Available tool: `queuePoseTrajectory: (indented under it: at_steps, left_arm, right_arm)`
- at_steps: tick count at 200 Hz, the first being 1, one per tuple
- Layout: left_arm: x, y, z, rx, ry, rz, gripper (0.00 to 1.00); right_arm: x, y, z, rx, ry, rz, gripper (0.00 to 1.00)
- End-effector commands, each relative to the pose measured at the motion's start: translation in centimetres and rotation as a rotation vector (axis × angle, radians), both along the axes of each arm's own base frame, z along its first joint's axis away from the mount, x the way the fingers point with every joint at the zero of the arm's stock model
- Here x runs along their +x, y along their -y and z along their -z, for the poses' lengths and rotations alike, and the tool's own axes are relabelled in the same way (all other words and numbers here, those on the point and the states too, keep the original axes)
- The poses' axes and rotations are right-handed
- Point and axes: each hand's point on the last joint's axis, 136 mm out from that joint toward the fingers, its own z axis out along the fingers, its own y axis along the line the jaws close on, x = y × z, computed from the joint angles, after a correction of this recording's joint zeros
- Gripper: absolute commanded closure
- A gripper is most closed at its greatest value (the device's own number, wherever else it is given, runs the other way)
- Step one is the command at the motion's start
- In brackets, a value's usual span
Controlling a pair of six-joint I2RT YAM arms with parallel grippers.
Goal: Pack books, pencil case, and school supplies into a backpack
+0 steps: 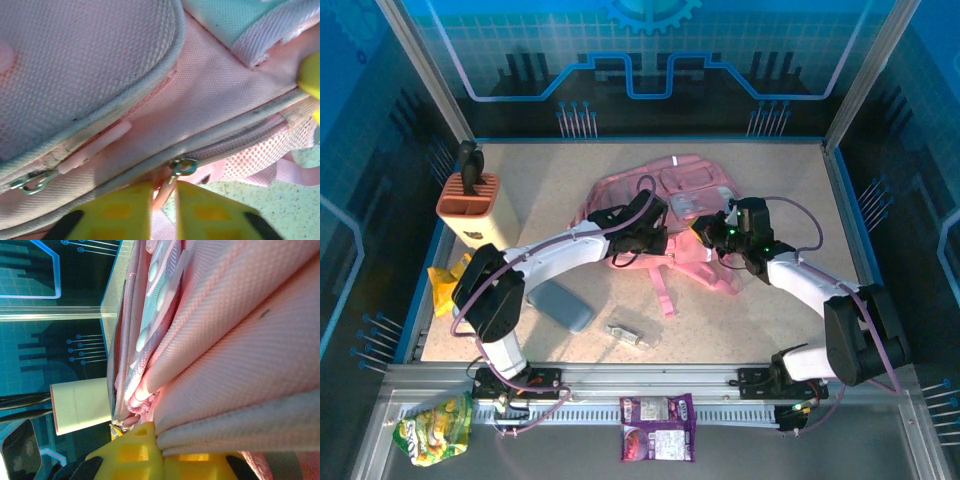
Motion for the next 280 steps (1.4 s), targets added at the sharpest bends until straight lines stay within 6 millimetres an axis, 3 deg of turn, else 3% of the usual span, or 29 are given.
queuePoseTrajectory:
  at_steps: [1, 26, 59, 95, 118, 181, 196, 211, 234, 255, 280]
  left_arm:
    - [0.6, -1.5, -1.0, 0.018, -0.005, -0.027, 0.73]
    - [1.4, -1.2, -1.0, 0.029, 0.011, -0.061, 0.69]
    - [2.2, -0.7, 0.3, 0.045, -0.003, -0.069, 0.71]
    - [2.3, 0.4, 0.4, 0.019, 0.009, -0.039, 0.71]
    - [2.3, 1.1, 0.6, 0.010, 0.018, -0.036, 0.77]
    - [2.1, -0.1, 1.0, 0.092, 0.015, -0.093, 0.90]
    - [1.7, -0.4, 1.5, 0.117, -0.008, -0.119, 0.89]
    - [1.2, 0.3, 2.0, 0.102, -0.021, -0.110, 0.80]
    - [1.5, 1.1, 3.0, 0.088, -0.030, -0.121, 0.76]
    - [2.0, 1.3, 3.6, 0.089, -0.028, -0.136, 0.76]
    - [2.6, 0.9, 3.0, 0.106, 0.006, -0.161, 0.83]
  right_arm:
    - [1.2, 0.0, -4.5, 0.030, 0.137, -0.012, 1.00]
    - [1.2, -0.4, -4.4, 0.033, 0.132, -0.018, 1.00]
    - [1.1, -0.6, -4.3, 0.035, 0.127, -0.024, 1.00]
    - [1.2, -0.6, -4.2, 0.031, 0.127, -0.020, 1.00]
    - [1.4, -0.9, -4.0, 0.042, 0.122, -0.025, 1.00]
    - [1.6, -0.7, -3.8, 0.023, 0.123, -0.017, 1.00]
    - [1.6, -0.7, -3.8, 0.025, 0.125, -0.018, 1.00]
    - [1.7, -0.8, -3.9, 0.032, 0.126, -0.021, 1.00]
    - [1.8, -0.9, -4.2, 0.039, 0.132, -0.021, 1.00]
    - [1.7, -1.1, -4.4, 0.042, 0.133, -0.026, 1.00]
    - [1.3, -0.9, -4.2, 0.036, 0.132, -0.025, 1.00]
